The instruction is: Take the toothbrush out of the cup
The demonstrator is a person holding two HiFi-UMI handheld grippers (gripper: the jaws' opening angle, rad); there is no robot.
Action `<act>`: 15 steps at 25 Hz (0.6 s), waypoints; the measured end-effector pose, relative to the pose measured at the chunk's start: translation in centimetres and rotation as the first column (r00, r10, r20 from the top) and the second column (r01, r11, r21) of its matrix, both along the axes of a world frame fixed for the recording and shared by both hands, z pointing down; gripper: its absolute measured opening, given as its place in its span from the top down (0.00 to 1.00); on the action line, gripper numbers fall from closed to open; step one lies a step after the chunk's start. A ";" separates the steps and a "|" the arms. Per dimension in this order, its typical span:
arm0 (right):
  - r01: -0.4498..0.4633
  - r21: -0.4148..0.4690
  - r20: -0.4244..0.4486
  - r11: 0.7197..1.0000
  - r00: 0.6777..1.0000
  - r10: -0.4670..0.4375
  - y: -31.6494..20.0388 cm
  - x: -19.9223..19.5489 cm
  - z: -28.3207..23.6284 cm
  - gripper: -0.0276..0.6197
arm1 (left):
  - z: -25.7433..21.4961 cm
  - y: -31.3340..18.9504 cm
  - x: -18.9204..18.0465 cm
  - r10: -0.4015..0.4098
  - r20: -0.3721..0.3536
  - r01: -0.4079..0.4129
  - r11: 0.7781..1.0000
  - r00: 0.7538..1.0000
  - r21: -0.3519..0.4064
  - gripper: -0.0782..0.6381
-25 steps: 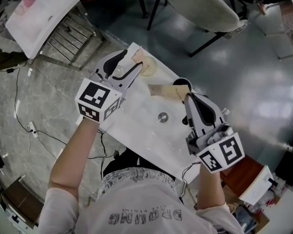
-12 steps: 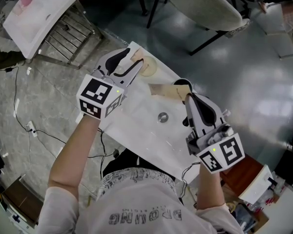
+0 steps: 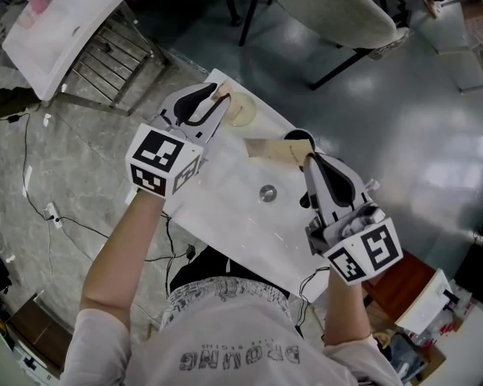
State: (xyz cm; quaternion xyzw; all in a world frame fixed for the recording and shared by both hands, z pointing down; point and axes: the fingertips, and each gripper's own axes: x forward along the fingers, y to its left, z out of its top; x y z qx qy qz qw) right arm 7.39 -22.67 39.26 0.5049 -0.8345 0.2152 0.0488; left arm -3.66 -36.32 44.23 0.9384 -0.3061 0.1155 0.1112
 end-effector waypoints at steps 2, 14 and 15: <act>0.000 -0.001 -0.001 1.000 1.000 0.000 0.0 0.0 0.1 0.94 | 0.0 0.0 0.1 0.001 -0.001 -0.001 1.000 1.000 0.000 0.74; 0.003 0.001 0.000 1.000 1.000 -0.003 0.2 0.1 0.0 0.94 | -0.4 0.1 0.0 -0.031 0.004 0.031 0.999 1.000 0.020 0.84; 0.003 0.002 0.000 1.000 1.000 -0.003 0.3 0.1 0.0 0.94 | -0.5 0.1 0.0 -0.032 0.003 0.032 0.999 0.999 0.025 0.84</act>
